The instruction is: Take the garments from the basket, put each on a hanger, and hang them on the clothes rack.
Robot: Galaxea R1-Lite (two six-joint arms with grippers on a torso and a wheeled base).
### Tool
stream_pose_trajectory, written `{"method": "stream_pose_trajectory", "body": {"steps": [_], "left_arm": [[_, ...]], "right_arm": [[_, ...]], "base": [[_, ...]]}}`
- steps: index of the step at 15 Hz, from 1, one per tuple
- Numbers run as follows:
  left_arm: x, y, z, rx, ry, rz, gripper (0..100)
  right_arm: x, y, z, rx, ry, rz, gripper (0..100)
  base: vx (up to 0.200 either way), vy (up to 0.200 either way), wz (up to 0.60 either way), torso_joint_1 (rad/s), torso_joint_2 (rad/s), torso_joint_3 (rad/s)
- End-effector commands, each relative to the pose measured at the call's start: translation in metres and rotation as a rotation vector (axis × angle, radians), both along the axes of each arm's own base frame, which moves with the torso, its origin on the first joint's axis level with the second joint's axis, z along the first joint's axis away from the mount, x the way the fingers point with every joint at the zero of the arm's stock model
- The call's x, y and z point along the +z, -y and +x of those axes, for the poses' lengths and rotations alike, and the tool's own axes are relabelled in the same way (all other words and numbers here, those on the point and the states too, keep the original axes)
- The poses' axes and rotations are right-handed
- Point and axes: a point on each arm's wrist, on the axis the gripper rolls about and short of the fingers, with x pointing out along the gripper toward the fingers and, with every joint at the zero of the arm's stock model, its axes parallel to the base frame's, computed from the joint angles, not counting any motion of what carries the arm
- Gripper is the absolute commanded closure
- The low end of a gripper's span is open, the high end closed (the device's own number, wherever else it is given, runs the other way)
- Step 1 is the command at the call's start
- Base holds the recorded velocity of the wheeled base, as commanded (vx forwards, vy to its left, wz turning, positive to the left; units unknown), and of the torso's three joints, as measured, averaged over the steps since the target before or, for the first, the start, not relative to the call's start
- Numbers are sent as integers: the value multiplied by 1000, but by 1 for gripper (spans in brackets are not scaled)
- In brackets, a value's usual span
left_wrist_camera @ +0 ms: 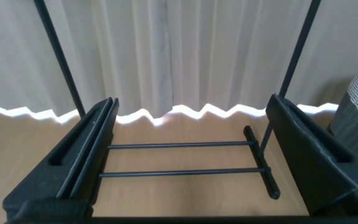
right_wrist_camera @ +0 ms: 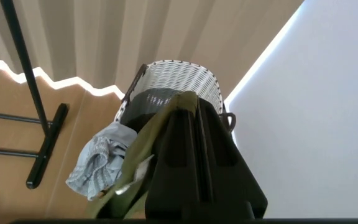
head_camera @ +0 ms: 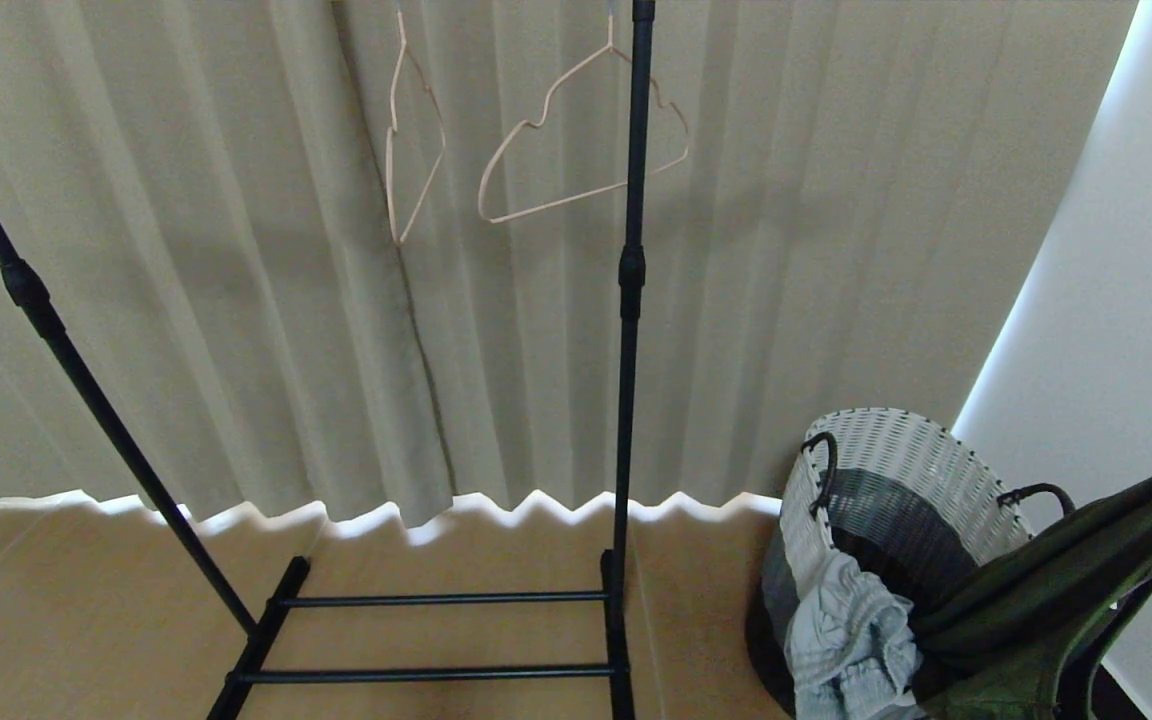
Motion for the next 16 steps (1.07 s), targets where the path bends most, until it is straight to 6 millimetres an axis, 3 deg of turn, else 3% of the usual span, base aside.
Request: {"method": "stream_pose_trajectory", "body": {"steps": [1,9,16], "left_arm": [[0,0,0,1,0,-1,0],[0,0,0,-7,0,2,0],[0,0,0,-9,-1,12,0]], "right_arm": [[2,0,-3,2,18,0,100],[-5,0,3,2,-7,1,100],[1,0,9,7,-1,1,100]], "base": [[0,0,0,0,0,0],[0,0,0,0,0,0],[0,200,0,3,2,1]]}}
